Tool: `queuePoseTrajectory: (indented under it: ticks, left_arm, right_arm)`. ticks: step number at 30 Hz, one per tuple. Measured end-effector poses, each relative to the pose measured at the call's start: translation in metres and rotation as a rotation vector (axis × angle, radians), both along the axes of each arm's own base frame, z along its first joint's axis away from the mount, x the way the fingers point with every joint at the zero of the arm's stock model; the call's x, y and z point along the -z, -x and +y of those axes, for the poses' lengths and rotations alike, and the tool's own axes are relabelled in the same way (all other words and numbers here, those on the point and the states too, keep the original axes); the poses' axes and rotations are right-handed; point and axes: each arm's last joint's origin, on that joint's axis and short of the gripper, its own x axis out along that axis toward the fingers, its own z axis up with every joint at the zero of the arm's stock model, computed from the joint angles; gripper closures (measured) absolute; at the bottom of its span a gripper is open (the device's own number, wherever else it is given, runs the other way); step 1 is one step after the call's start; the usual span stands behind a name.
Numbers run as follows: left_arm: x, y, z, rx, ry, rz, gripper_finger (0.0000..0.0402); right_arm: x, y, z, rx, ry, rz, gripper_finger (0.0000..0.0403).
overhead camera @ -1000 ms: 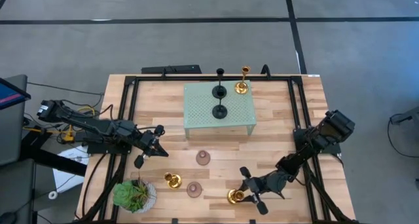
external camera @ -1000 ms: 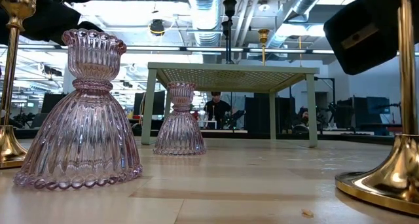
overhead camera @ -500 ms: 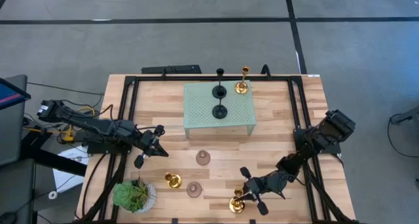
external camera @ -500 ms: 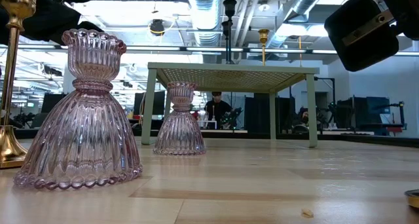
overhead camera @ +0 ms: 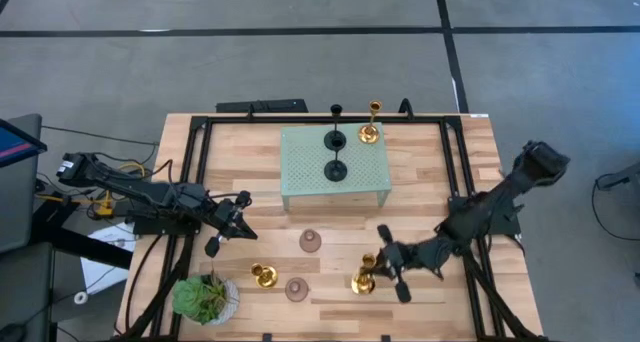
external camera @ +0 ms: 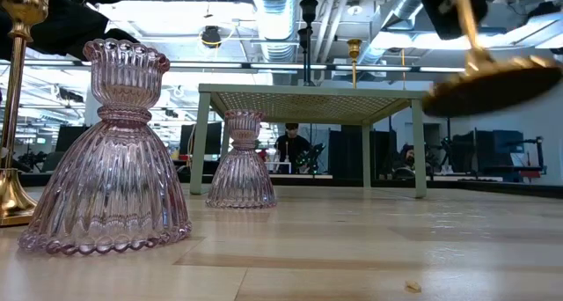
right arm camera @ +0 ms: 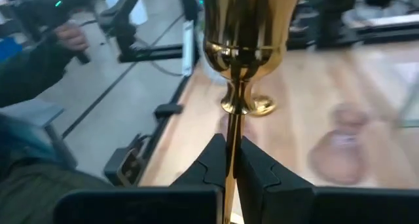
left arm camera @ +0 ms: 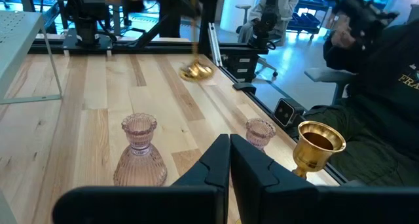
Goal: Pick & Place candle stick holders
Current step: Put the bottom gold candle holder on the shelf aligned with the other gold candle holder
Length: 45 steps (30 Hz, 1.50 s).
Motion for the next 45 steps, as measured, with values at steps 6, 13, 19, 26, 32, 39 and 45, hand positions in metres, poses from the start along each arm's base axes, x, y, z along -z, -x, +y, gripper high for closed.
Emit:
queuePoseTrajectory:
  ticks: [6, 13, 19, 26, 32, 39, 45]
  left_arm:
    - [0.0, 0.0, 0.0, 0.0, 0.0, 0.0, 0.039]
    - [0.0, 0.0, 0.0, 0.0, 0.0, 0.0, 0.039]
    - [0.0, 0.0, 0.0, 0.0, 0.0, 0.0, 0.039]
    - [0.0, 0.0, 0.0, 0.0, 0.0, -0.002, 0.039]
    - [-0.001, 0.0, 0.0, 0.0, 0.001, -0.005, 0.039]
    - [-0.001, 0.0, 0.0, 0.0, -0.002, -0.009, 0.039]
    - [-0.001, 0.0, 0.0, 0.0, -0.004, -0.01, 0.039]
  right_arm:
    - [-0.042, 0.013, -0.044, 0.101, 0.005, -0.082, 0.0399]
    - [-0.095, 0.02, -0.096, 0.304, 0.074, -0.077, 0.0399]
    - [-0.13, 0.015, -0.134, 0.448, 0.138, -0.05, 0.0399]
    - [-0.121, 0.007, -0.172, 0.582, 0.124, 0.036, 0.0399]
    - [-0.108, 0.002, -0.19, 0.656, 0.14, 0.107, 0.0399]
    - [-0.108, 0.005, -0.208, 0.733, 0.148, 0.117, 0.0399]
    - [-0.107, 0.006, -0.219, 0.78, 0.149, 0.123, 0.0399]
